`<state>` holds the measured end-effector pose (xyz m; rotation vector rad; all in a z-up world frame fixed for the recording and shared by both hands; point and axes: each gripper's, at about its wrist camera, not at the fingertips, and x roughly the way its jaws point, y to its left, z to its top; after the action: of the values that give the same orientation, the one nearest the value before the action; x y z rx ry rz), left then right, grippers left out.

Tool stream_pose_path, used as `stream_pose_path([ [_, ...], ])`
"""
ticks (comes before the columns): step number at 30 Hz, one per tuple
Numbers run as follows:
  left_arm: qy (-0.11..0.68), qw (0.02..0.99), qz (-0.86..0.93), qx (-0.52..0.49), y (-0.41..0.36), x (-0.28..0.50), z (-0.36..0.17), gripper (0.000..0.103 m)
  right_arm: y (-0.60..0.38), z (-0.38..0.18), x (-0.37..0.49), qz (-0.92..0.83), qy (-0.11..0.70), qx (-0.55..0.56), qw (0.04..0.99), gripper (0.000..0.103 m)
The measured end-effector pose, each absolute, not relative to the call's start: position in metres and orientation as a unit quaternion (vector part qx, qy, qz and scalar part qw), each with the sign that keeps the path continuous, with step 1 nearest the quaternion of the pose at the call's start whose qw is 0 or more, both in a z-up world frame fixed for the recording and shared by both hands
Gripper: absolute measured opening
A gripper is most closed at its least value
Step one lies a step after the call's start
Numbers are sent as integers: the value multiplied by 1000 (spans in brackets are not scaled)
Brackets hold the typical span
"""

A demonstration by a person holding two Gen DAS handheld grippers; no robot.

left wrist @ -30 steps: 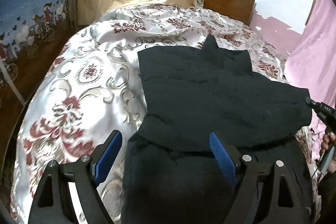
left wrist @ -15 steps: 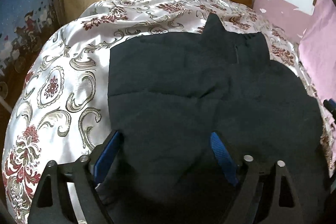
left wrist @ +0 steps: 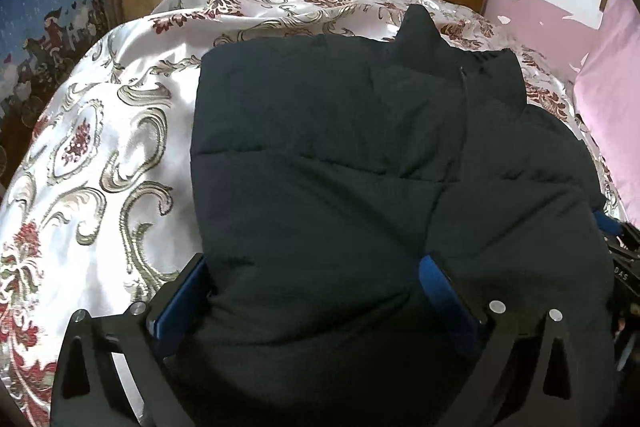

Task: Fold large clothes

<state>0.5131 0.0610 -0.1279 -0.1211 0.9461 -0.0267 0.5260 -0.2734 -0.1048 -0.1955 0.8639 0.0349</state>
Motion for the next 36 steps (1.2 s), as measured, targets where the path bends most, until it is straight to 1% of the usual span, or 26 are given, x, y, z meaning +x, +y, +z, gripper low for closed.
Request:
stream_pose_path([
  [9,443,893,-20,-77,63,511,-140,103,-281,-128,533,27,416,-59,907,52],
  [14,439,892,-31,-100,70,512,-139,103,-282,-128,531,28,412,-53,909,55],
  [19,474,870,-19,-132,82,515,-121,103,-294,-111,527,37,417,-21,908,72],
  [23,482,864,-34,-140,85,525,-97,103,-298,-83,527,50,416,-23,908,74],
  [25,481,866,-36,-134,81,537,-85,103,-299,-68,534,54,415,-20,908,81],
  [26,481,865,-45,-135,76,548,-79,103,-299,-60,541,54,417,-13,907,81],
  [30,474,865,-67,-147,59,602,-60,103,-293,-42,593,52,440,36,896,82],
  [36,460,869,-81,-165,25,701,-46,103,-280,-38,686,29,450,128,883,82],
])
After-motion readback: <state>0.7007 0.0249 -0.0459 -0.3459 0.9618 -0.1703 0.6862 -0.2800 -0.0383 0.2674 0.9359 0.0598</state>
